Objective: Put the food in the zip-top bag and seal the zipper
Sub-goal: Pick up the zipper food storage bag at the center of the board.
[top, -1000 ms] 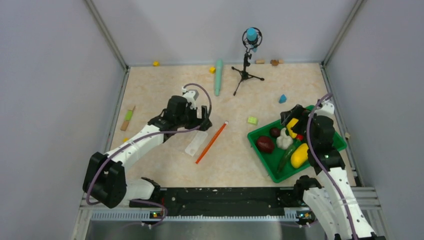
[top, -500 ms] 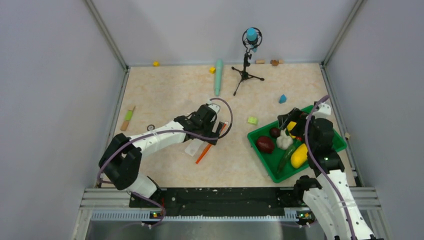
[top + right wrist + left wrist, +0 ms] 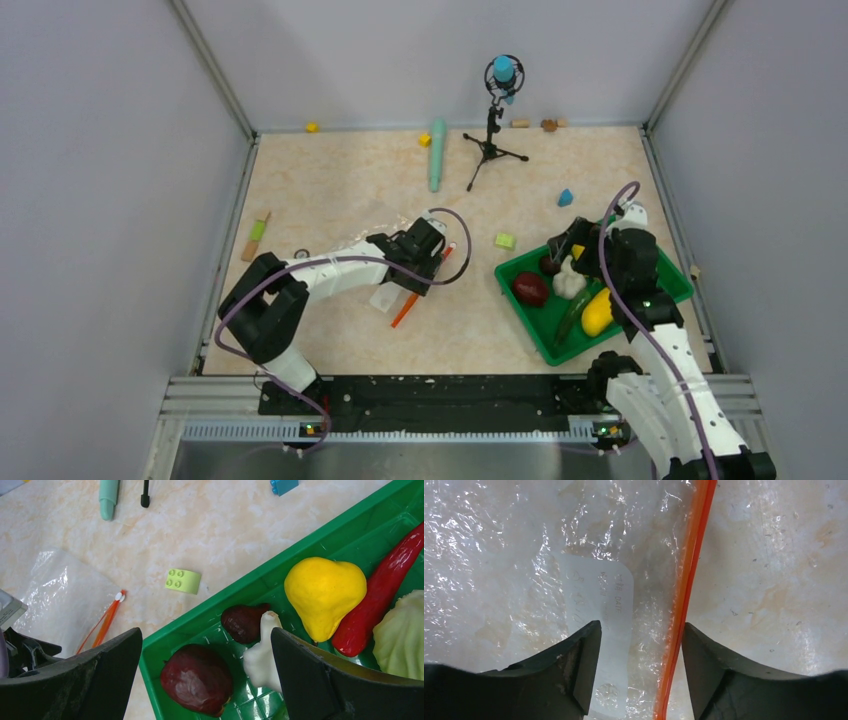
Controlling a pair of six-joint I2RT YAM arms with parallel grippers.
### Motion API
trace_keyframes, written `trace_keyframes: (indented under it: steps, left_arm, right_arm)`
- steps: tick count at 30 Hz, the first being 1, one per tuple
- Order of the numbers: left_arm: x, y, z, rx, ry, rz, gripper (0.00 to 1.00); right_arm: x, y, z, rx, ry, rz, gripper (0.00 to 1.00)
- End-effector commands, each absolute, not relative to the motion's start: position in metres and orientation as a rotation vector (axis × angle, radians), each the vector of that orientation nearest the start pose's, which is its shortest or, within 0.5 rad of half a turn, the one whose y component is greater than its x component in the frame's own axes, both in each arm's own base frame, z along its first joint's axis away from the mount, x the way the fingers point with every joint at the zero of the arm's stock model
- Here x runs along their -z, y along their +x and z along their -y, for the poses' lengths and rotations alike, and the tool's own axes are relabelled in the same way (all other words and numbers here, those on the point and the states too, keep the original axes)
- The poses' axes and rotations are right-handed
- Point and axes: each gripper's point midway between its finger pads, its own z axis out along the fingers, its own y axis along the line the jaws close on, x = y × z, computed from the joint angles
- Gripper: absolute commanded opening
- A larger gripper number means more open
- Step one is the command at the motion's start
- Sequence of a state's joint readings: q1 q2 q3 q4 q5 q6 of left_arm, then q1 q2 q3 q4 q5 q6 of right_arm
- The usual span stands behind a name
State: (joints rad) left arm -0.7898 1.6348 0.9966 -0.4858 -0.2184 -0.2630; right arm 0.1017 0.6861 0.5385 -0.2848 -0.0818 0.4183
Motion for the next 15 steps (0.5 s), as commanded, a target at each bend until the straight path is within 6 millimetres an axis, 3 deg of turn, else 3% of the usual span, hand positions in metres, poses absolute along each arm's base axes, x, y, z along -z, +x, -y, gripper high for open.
trace_keyframes:
  steps: [1, 5, 8, 12, 15]
  left_arm:
    - [-0.050, 0.271, 0.227, 0.014, 0.604, -2.530, 0.57]
    - [-0.051, 0.271, 0.231, 0.027, 0.609, -2.525, 0.31]
    - [-0.053, 0.275, 0.229, 0.001, 0.578, -2.518, 0.00]
    - [-0.067, 0.276, 0.231, 0.010, 0.530, -2.496, 0.00]
    - [-0.092, 0.276, 0.237, 0.081, 0.465, -2.448, 0.00]
  right_arm:
    - [-0.199, 0.275, -0.059, -0.423, 0.231, -1.914, 0.99]
    - [-0.202, 0.274, -0.058, -0.418, 0.231, -1.893, 0.99]
    - [-0.205, 0.272, -0.061, -0.437, 0.212, -1.888, 0.99]
    - [-0.211, 0.269, -0.076, -0.522, 0.142, -1.877, 0.99]
    - [-0.215, 0.267, -0.086, -0.580, 0.102, -1.870, 0.99]
